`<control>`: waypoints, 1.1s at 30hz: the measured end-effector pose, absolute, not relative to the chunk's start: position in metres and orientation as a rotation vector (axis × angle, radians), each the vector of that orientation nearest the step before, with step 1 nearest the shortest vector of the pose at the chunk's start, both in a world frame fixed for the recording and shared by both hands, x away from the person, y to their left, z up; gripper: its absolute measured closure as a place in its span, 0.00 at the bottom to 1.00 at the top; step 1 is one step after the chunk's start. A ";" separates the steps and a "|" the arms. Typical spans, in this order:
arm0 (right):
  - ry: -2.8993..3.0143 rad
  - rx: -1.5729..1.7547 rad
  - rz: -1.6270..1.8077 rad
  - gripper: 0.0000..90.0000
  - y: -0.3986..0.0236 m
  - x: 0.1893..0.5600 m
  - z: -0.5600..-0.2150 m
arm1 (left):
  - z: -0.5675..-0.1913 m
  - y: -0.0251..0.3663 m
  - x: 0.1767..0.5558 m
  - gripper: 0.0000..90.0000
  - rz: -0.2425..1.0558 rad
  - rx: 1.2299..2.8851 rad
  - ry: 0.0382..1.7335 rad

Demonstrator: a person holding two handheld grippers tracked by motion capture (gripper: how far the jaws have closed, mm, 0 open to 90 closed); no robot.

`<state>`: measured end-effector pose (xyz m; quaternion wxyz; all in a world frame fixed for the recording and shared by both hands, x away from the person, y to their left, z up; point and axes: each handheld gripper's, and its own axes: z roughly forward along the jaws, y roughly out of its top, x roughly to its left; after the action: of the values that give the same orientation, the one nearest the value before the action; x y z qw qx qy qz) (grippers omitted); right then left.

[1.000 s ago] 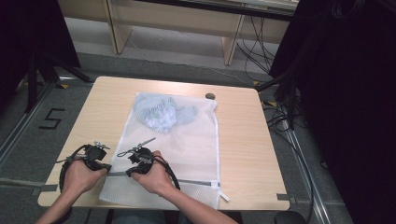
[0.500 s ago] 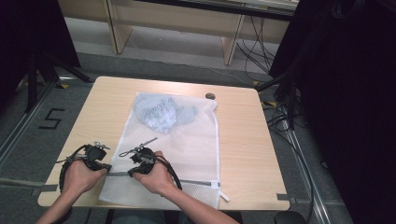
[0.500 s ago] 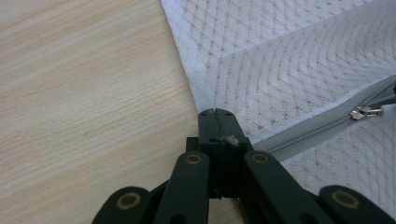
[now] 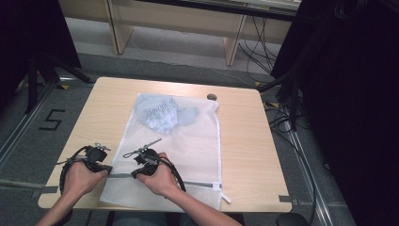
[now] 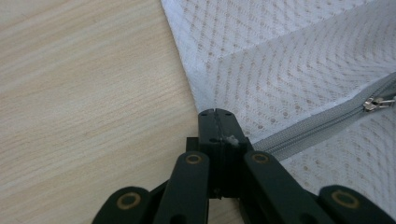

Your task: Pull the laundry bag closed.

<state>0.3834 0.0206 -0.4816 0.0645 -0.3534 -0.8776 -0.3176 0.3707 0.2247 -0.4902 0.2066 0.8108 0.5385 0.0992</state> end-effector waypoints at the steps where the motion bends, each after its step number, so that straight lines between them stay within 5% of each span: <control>1: -2.649 -1.067 -0.959 0.97 0.021 0.383 -0.482 | -0.490 0.225 0.371 1.00 0.276 2.258 1.500; 33: -2.658 -1.060 -0.957 0.97 0.009 0.385 -0.481 | -0.490 0.226 0.371 1.00 0.264 2.265 1.498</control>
<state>0.3847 0.0089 -0.4812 0.0622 -0.3507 -0.8792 -0.3165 0.3711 0.2263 -0.4899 0.2051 0.8125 0.5375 0.0946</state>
